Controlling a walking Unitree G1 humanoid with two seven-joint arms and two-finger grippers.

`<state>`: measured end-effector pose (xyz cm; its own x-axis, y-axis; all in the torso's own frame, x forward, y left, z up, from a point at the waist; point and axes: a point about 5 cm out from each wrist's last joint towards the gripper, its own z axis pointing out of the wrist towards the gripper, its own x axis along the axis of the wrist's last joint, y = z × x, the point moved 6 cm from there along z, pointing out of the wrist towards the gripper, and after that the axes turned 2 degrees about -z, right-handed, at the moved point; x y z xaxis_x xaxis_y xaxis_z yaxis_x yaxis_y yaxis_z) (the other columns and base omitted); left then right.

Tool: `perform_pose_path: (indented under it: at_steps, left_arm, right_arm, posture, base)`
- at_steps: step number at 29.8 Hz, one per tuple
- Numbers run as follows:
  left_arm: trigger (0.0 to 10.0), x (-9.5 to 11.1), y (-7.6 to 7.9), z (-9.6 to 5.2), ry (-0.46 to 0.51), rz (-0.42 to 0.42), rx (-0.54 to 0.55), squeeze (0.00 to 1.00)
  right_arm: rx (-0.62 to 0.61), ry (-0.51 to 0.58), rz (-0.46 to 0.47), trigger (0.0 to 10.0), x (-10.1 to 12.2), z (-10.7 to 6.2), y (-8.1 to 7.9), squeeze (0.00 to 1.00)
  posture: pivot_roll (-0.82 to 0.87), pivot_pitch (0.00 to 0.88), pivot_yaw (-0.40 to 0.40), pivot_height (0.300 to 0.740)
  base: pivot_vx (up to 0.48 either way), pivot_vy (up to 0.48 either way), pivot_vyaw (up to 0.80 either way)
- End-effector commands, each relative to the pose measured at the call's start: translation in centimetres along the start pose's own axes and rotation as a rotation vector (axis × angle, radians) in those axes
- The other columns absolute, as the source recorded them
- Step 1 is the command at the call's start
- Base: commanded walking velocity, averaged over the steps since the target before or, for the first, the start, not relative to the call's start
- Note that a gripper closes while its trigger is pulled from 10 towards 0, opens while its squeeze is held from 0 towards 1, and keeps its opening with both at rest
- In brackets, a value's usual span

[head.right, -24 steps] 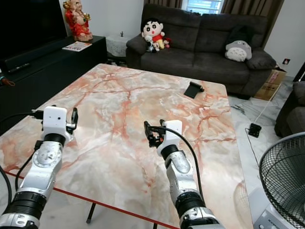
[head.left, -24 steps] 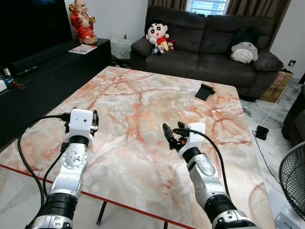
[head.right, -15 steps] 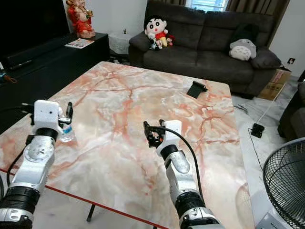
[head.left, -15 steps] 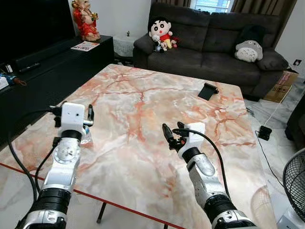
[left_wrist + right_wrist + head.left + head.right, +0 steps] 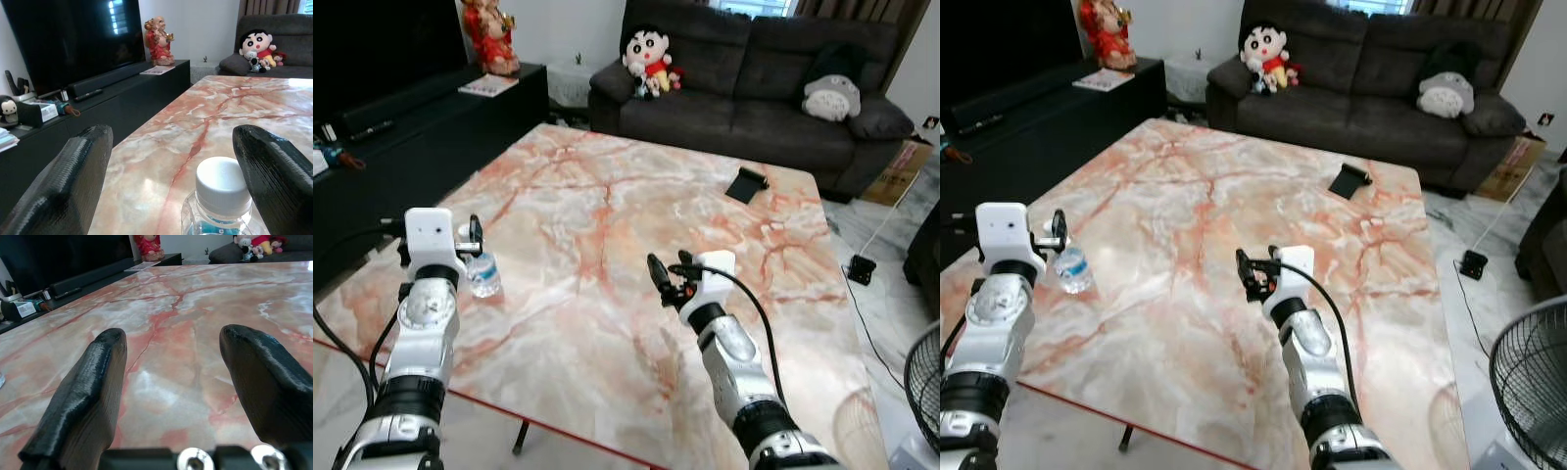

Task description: Picking trash to rubbish bin

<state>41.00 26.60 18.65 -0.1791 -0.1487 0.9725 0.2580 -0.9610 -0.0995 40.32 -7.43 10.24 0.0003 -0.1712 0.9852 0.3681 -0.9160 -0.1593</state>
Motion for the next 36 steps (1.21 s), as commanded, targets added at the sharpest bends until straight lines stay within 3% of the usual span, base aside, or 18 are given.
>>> perform_pose_path:
  at_steps: [1, 8, 24, 33, 36]
  left_arm:
    - [10.0, -0.3, 0.3, 0.3, -0.023, -0.025, -0.008, 0.00]
    - [10.0, -0.8, 1.5, 0.6, -0.044, -0.049, -0.047, 0.00]
    - [10.0, -0.6, 2.1, 1.0, -0.041, -0.067, -0.058, 0.00]
    - [10.0, -1.2, 3.3, 1.3, -0.075, -0.080, -0.087, 0.00]
    - [8.8, -0.9, 3.4, 1.4, -0.065, -0.081, -0.086, 0.00]
  right_arm:
    - [-0.005, 0.009, -0.006, 10.0, 0.4, 0.0, 0.3, 0.00]
    - [-0.005, 0.009, -0.008, 10.0, 0.4, 0.1, 0.3, 0.00]
    - [-0.006, 0.009, -0.004, 10.0, 0.4, 0.1, 0.2, 0.00]
    - [-0.009, 0.009, -0.007, 10.0, 0.3, -0.1, 0.3, 0.00]
    - [-0.010, 0.008, -0.007, 10.0, 0.3, -0.1, 0.4, 0.00]
  posture:
    - [0.00, 0.020, -0.092, 0.740]
    - [0.00, 0.020, -0.093, 0.740]
    - [0.01, 0.019, -0.092, 0.740]
    - [-0.01, 0.024, -0.090, 0.740]
    - [-0.01, 0.026, -0.090, 0.740]
  base:
    - [0.000, 0.000, 0.00]
    - [0.000, 0.000, 0.00]
    - [0.000, 0.000, 0.00]
    - [0.000, 0.000, 0.00]
    - [0.000, 0.000, 0.00]
